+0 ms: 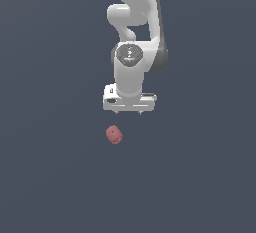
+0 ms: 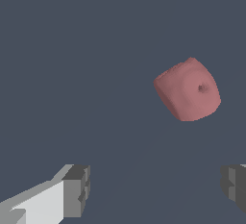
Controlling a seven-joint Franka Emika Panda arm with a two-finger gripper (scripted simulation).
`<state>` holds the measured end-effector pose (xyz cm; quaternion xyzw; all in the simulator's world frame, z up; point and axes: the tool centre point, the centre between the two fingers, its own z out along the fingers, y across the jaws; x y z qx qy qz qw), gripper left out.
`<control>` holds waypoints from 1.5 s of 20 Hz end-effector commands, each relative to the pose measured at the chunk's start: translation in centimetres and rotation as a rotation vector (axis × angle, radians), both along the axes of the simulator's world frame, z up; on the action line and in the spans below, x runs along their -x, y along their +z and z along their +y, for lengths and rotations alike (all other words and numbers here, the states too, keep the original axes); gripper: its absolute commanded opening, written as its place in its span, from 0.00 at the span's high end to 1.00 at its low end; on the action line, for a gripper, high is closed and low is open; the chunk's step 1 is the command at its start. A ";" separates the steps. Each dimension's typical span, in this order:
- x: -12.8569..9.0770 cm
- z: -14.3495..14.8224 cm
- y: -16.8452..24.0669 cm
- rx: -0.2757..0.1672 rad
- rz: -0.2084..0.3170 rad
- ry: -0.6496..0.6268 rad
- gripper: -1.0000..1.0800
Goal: Pick up the object and move it to a goal position.
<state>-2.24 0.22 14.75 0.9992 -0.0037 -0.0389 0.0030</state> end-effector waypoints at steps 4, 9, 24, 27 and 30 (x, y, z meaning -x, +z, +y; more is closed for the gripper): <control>-0.1 0.0 0.4 -0.001 -0.003 0.002 0.04; -0.4 0.2 1.9 -0.005 -0.014 0.006 0.04; -1.3 -0.8 1.0 -0.009 -0.023 0.096 0.04; -1.7 -1.4 0.4 -0.011 -0.028 0.144 0.04; -2.3 -2.0 -0.2 -0.013 -0.033 0.204 0.04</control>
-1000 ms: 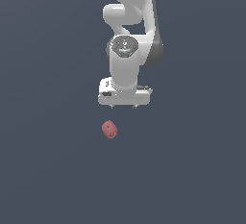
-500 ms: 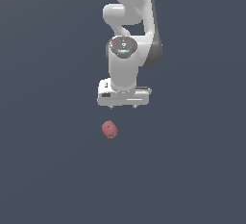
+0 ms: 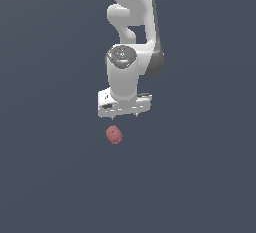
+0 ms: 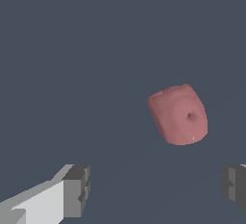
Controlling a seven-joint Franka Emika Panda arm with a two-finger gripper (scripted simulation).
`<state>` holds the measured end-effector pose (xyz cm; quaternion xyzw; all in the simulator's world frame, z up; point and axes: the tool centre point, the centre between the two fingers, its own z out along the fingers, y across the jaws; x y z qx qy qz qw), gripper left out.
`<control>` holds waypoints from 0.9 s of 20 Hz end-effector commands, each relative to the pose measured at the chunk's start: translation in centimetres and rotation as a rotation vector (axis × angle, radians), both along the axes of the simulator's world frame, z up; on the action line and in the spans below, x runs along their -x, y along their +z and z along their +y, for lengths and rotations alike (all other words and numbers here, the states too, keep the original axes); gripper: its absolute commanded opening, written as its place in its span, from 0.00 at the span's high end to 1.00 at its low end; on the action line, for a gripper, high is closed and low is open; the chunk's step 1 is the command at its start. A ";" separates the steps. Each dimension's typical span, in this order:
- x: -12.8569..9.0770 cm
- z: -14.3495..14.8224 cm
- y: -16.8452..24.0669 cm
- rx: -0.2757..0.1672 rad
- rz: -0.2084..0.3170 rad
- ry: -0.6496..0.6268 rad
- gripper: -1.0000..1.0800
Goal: Pick up the object and move it to a goal position.
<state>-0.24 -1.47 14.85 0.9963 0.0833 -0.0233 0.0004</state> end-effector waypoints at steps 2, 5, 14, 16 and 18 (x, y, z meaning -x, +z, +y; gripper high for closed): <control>-0.7 -0.9 -0.9 -0.002 -0.007 0.075 0.04; -1.3 -1.7 -1.7 -0.005 -0.014 0.146 0.04; -2.7 -3.9 -3.8 -0.011 -0.033 0.331 0.04; -2.9 -4.3 -4.2 -0.012 -0.036 0.360 0.04; -3.1 -4.6 -4.5 -0.013 -0.039 0.384 0.04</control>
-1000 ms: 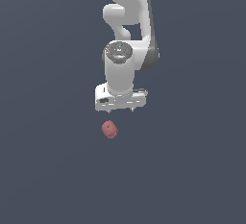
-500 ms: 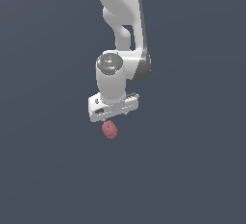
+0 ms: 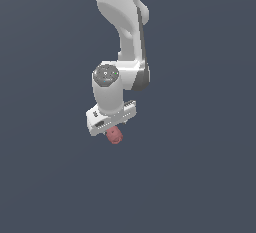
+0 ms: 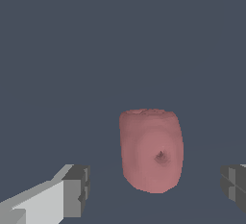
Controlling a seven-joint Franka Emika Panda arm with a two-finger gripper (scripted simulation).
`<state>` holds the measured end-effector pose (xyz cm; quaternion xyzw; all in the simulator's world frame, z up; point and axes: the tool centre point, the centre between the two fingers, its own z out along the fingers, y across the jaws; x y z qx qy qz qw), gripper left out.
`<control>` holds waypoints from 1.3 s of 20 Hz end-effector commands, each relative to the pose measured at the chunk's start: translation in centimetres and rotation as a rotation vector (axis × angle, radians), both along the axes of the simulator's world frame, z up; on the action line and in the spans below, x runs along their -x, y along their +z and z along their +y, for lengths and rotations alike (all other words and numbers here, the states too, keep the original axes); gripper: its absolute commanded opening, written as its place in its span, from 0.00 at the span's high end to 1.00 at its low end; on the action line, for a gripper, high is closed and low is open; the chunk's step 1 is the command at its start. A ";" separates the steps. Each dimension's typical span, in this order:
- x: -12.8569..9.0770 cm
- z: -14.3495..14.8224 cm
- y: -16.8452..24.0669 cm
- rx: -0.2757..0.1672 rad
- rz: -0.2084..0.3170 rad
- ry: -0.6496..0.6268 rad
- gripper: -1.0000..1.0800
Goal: Pick up the object and move it to a goal position.
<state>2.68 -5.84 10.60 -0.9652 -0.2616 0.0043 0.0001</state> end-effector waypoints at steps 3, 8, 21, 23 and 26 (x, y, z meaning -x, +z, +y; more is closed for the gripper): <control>-0.3 -0.6 -0.5 -0.002 -0.006 0.048 0.04; -0.5 -0.8 -0.8 -0.002 -0.008 0.069 0.04; -0.3 -0.8 -4.9 -0.002 -0.008 0.069 0.04; -0.4 -0.8 -5.5 -0.002 -0.008 0.070 0.04; -0.5 -0.8 -5.8 -0.002 -0.008 0.070 0.04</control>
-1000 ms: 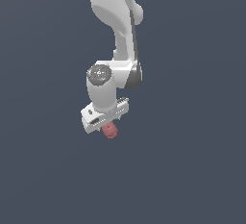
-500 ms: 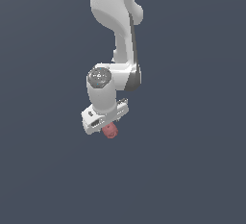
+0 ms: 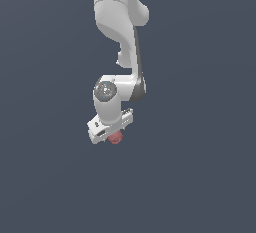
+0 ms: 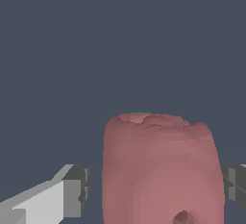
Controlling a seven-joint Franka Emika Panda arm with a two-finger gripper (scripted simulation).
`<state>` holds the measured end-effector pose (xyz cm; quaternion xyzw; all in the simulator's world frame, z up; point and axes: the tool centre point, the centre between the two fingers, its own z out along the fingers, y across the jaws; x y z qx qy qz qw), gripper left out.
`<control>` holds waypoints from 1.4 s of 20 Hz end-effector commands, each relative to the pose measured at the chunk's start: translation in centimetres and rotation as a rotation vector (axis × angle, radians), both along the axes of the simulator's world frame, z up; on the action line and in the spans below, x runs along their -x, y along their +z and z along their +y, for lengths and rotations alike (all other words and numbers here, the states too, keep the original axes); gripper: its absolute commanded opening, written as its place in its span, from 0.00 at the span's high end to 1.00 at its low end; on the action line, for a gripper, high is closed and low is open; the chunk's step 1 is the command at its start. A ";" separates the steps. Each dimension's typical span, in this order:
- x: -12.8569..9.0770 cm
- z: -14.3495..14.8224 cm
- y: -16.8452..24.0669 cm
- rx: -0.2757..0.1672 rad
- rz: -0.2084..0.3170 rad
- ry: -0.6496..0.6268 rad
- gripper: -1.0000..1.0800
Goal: Pick up the object and move it to a goal position.
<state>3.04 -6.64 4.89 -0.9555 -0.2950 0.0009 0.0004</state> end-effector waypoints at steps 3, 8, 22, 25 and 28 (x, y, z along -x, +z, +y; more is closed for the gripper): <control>-0.1 0.0 -0.1 0.000 -0.002 0.000 1.00; -0.1 0.0 -0.1 0.000 -0.002 0.000 1.00; -0.4 4.4 2.0 0.000 -0.002 0.000 1.00; -0.6 7.5 3.4 0.001 -0.002 0.000 1.00; -0.9 11.0 5.1 0.001 -0.002 0.000 1.00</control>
